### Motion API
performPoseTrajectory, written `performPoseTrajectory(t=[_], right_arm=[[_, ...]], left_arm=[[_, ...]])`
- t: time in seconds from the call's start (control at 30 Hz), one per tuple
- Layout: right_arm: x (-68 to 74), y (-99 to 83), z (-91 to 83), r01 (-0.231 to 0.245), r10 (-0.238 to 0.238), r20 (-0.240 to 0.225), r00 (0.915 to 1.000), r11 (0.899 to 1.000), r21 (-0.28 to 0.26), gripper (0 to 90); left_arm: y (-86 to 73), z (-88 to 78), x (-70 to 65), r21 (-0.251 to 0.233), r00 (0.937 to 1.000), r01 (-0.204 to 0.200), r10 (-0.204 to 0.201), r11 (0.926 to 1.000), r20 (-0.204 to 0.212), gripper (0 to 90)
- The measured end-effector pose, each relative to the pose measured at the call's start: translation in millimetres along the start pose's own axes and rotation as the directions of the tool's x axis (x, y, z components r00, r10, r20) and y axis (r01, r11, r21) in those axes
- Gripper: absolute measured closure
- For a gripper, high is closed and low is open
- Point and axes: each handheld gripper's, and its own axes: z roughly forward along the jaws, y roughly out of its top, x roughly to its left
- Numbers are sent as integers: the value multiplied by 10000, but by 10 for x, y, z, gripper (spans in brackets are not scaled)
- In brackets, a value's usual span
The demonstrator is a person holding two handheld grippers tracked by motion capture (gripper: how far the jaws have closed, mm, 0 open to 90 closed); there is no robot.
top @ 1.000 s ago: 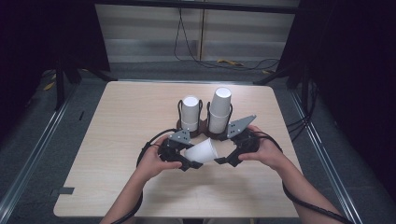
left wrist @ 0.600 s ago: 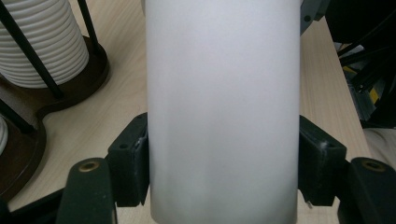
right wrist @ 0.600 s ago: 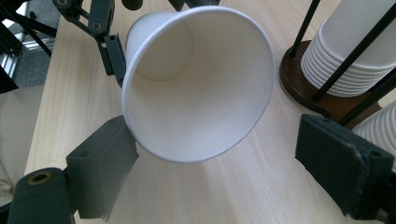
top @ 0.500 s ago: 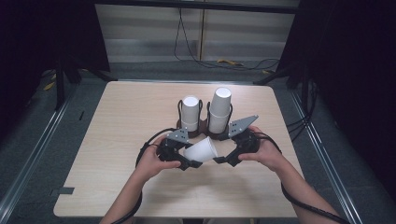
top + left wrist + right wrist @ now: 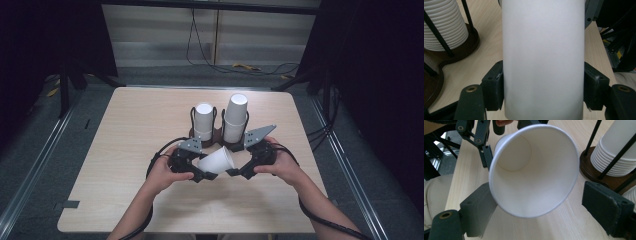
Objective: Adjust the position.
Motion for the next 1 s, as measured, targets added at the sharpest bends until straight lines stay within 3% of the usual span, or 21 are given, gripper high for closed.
performPoseTrajectory(t=[0.47,1.0], right_arm=[[-8,30,71,127,-127,-342,9993,9999,-4,154],[10,63,52,533,-525,-284,9982,9981,296,173]], left_arm=[[-18,58,11,113,9999,-115,115,9999,-9,319],[-13,110,4,430,9992,-391,393,9983,-46,320]])
